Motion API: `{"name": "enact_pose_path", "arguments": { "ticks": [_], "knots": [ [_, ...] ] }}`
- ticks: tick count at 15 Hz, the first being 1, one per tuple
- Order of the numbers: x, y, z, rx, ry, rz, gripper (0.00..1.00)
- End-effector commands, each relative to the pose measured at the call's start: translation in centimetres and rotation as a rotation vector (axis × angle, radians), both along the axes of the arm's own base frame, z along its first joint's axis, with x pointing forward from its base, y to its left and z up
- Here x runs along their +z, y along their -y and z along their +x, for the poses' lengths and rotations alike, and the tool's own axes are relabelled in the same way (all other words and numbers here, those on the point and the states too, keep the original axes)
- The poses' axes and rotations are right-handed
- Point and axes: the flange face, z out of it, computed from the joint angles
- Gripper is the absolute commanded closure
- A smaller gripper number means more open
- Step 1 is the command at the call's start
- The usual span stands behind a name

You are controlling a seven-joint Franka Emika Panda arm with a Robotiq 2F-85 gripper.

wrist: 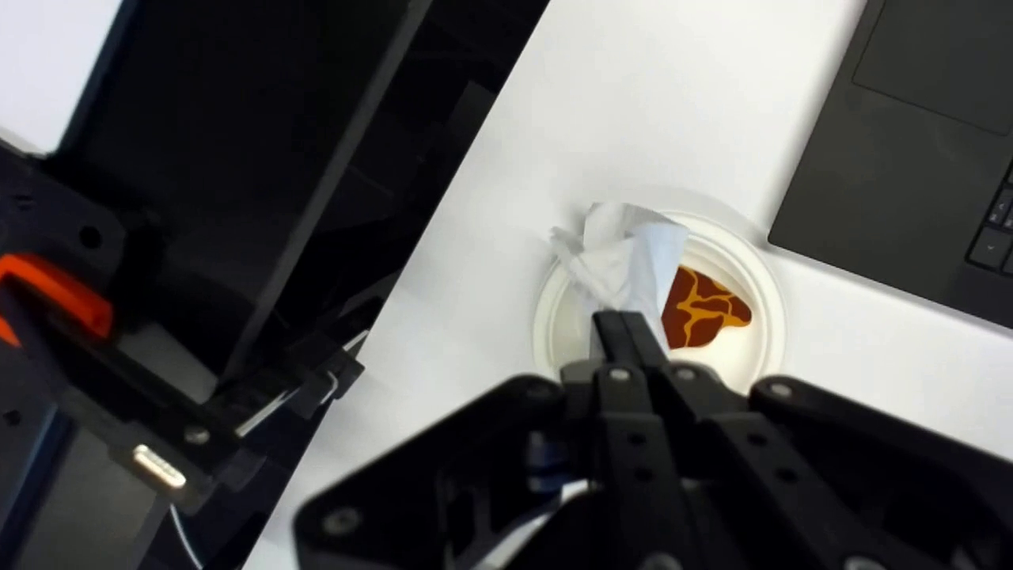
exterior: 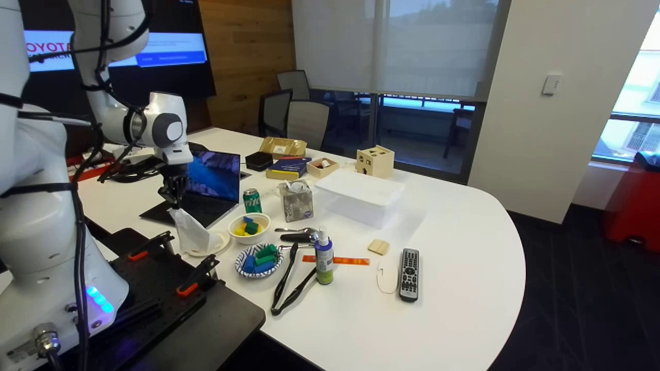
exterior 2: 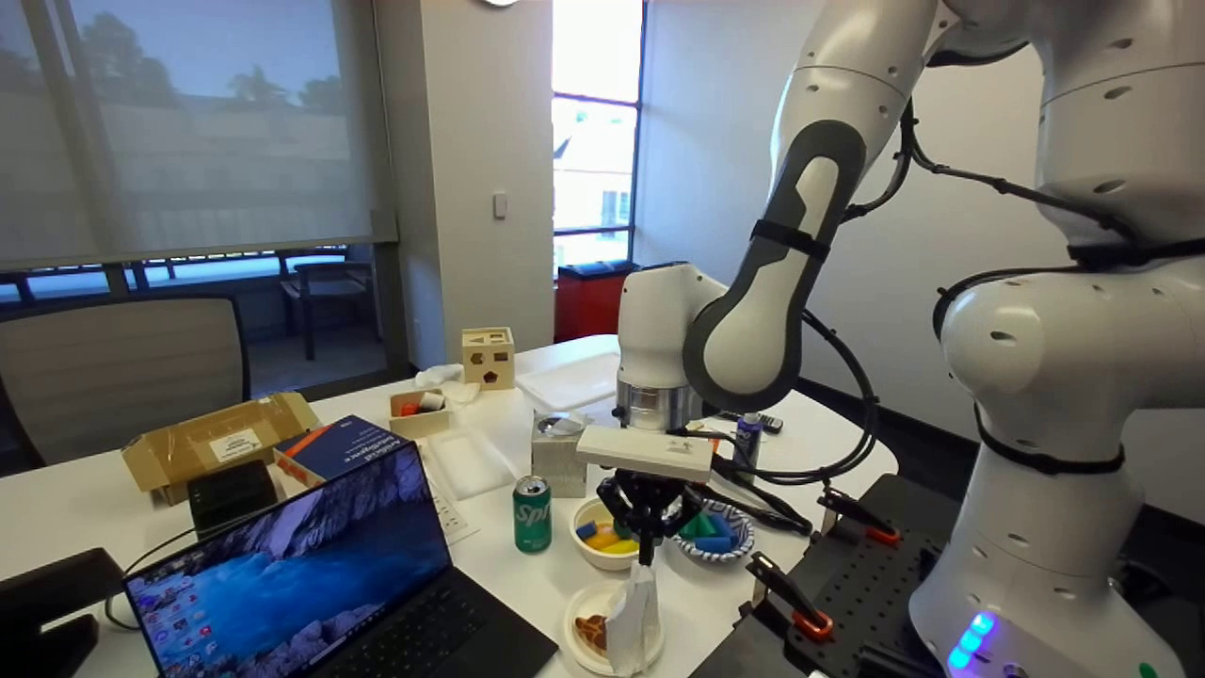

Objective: Remove the blocks from the white plate and put them in the white bowl then use the napkin to wipe the pizza slice on the plate.

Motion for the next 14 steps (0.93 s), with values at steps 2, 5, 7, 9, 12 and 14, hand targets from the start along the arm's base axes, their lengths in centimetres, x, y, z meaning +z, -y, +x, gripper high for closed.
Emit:
{"name": "enact_pose_path", "arguments": {
  "ticks": [2,5,7,9,12,14],
  "knots": [
    [-3.0,-0.2,0.7,0.038,0.006,0.039,1.00],
    [-4.6,-0.1,2.2,0.063,0.018,0.035,1.00],
    [-5.8,0.0,3.4,0.079,0.031,0.042,1.00],
    [-7.8,-0.4,4.5,0.101,0.030,0.061,1.00],
    [-11.0,-1.9,5.0,0.146,0.011,0.100,1.00],
    [-13.1,-2.8,5.1,0.171,-0.015,0.104,1.00]
  ]
}}
